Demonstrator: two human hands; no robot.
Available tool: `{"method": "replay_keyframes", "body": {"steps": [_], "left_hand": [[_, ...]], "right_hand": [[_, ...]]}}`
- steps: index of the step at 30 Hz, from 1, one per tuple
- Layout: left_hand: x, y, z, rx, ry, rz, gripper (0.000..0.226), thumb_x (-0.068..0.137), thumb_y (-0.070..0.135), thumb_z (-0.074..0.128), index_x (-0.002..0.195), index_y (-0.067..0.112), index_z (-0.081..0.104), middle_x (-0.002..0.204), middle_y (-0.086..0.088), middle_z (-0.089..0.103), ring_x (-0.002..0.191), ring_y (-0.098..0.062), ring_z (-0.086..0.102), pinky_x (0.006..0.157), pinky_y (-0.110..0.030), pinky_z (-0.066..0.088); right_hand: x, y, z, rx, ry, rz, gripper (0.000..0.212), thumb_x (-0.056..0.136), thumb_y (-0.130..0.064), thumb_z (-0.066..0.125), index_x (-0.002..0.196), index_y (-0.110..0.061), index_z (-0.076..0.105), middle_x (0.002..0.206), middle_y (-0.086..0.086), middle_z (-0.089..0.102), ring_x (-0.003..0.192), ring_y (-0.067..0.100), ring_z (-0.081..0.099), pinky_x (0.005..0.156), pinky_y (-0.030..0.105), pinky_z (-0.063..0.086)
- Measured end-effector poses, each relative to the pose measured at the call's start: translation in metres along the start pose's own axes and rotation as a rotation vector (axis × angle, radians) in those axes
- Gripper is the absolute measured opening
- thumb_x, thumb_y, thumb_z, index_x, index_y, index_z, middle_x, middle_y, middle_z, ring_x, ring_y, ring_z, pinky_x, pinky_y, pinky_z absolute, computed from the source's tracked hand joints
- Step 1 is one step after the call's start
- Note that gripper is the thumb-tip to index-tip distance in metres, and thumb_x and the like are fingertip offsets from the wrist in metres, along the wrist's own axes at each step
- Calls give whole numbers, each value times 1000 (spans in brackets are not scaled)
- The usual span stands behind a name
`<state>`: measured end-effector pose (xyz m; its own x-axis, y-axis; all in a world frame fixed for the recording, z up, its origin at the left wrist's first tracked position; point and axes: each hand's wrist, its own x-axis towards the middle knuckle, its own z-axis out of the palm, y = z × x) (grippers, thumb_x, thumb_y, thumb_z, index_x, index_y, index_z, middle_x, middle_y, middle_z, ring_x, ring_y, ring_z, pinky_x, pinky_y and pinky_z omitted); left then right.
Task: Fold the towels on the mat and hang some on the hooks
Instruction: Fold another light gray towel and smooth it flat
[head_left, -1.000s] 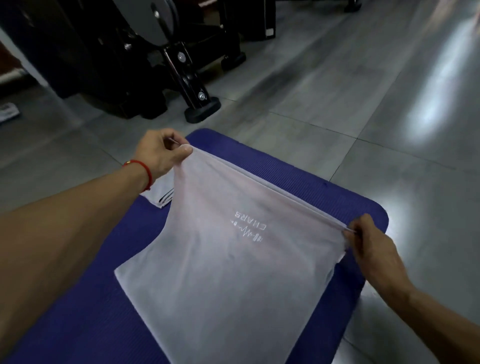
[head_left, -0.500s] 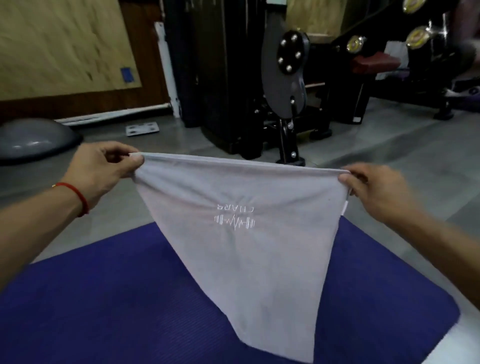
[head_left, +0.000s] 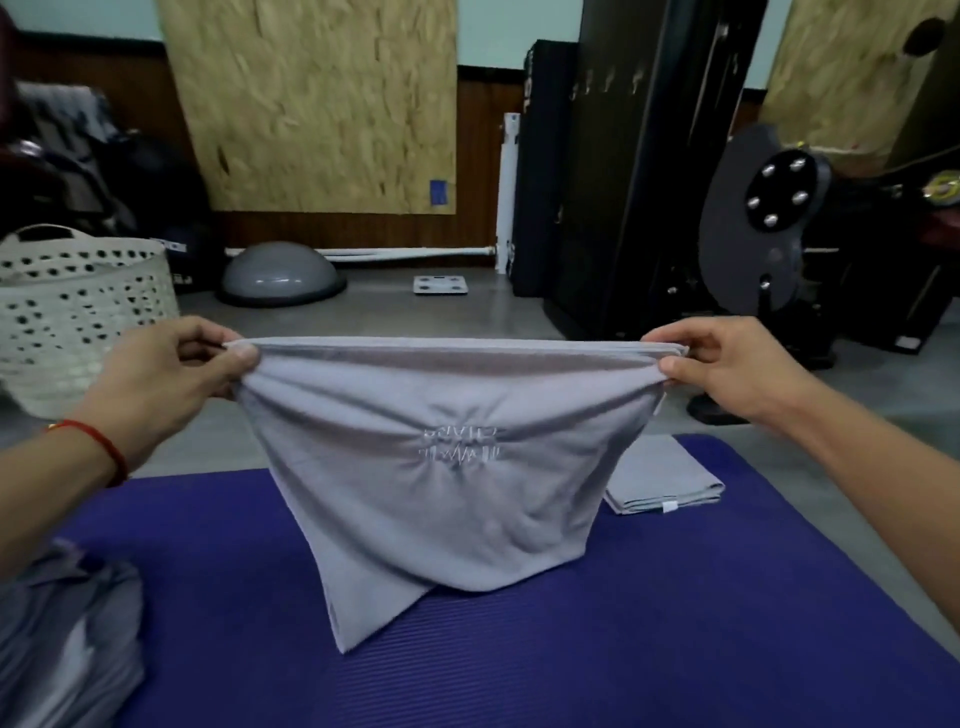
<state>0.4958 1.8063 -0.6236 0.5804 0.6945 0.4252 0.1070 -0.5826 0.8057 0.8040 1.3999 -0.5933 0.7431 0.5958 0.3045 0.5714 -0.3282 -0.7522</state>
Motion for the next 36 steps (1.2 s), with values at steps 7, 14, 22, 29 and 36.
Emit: {"method": "replay_keyframes", "body": {"steps": [7, 14, 22, 29, 36], "left_hand": [[-13, -10, -16, 131, 16, -79, 11, 96, 19, 66, 91, 10, 63, 78, -14, 68, 59, -29, 66, 59, -42, 60], [31, -16, 49, -132, 106, -357, 21, 99, 9, 60, 81, 12, 50, 90, -17, 56, 90, -38, 66, 65, -37, 64], [16, 14, 45, -445, 162, -190, 13, 101, 13, 60, 88, 13, 57, 93, -7, 65, 91, -16, 70, 78, -28, 61], [-129, -89, 61, -407, -127, -405, 27, 87, 25, 77, 94, 3, 63, 86, -16, 72, 78, -18, 69, 73, -32, 63], [-277, -167, 69, 49, -584, -489, 15, 78, 8, 85, 72, 14, 72, 84, -4, 75, 81, -20, 71, 77, -28, 53]], "right_hand": [[28, 2, 32, -115, 69, -10, 15, 97, -10, 67, 100, -23, 74, 85, 5, 73, 51, 17, 65, 53, 26, 56], [80, 36, 83, 48, 131, 170, 9, 103, -11, 55, 105, -14, 63, 112, 16, 65, 82, 28, 73, 73, 40, 64], [72, 19, 54, 378, 233, -7, 13, 105, -7, 51, 115, -11, 59, 97, 0, 65, 91, 11, 70, 79, 23, 60], [-39, 124, 83, 187, -241, 129, 12, 98, 3, 60, 103, -3, 69, 94, 11, 75, 88, 22, 74, 85, 31, 62], [-155, 209, 120, -608, -906, -120, 23, 93, -23, 65, 83, -42, 58, 99, -23, 56, 101, -5, 50, 87, 24, 47]]}}
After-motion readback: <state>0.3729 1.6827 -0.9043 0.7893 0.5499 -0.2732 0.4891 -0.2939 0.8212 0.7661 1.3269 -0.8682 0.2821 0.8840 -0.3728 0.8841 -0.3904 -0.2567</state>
